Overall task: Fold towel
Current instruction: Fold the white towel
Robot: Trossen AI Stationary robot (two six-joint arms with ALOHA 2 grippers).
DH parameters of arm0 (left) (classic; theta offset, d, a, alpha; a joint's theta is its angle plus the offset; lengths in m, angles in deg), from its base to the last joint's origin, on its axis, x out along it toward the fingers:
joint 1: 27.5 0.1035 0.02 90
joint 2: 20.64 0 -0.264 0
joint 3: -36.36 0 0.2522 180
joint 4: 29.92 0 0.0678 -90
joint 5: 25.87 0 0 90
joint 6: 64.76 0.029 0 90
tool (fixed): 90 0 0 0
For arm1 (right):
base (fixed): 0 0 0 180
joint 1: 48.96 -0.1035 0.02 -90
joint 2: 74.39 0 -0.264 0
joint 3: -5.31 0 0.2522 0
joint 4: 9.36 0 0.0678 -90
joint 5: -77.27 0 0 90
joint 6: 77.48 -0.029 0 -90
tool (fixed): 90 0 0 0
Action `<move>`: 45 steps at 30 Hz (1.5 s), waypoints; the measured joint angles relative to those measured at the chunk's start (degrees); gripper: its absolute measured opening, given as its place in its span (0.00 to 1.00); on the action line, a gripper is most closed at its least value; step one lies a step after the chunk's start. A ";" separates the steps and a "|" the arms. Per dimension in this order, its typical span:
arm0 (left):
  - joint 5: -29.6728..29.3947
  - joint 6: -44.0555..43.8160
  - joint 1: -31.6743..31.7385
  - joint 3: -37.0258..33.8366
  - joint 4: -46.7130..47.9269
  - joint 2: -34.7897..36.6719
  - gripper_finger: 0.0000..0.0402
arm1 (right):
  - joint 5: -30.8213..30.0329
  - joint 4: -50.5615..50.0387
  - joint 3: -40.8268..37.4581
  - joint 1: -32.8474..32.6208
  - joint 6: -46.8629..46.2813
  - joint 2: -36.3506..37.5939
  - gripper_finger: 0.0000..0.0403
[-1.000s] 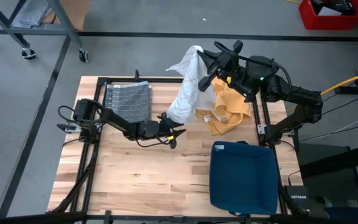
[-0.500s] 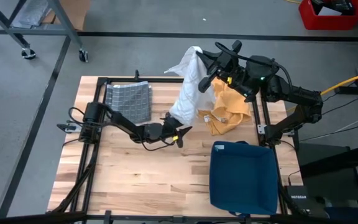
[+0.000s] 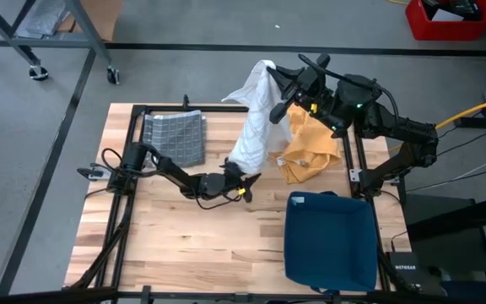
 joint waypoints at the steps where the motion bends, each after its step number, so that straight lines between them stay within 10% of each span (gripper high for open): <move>1: -0.84 -0.02 0.17 0.11 -0.07 0.00 0.37 | 0.15 0.05 0.00 0.00 0.00 -0.14 0.01; 36: -9.68 -4.55 2.58 4.37 2.11 0.00 0.37 | 1.28 7.05 0.01 0.00 3.92 -5.64 0.02; 45: -9.69 1.94 0.70 4.35 4.41 0.05 0.06 | -4.91 6.49 0.00 -0.02 7.59 -5.62 0.02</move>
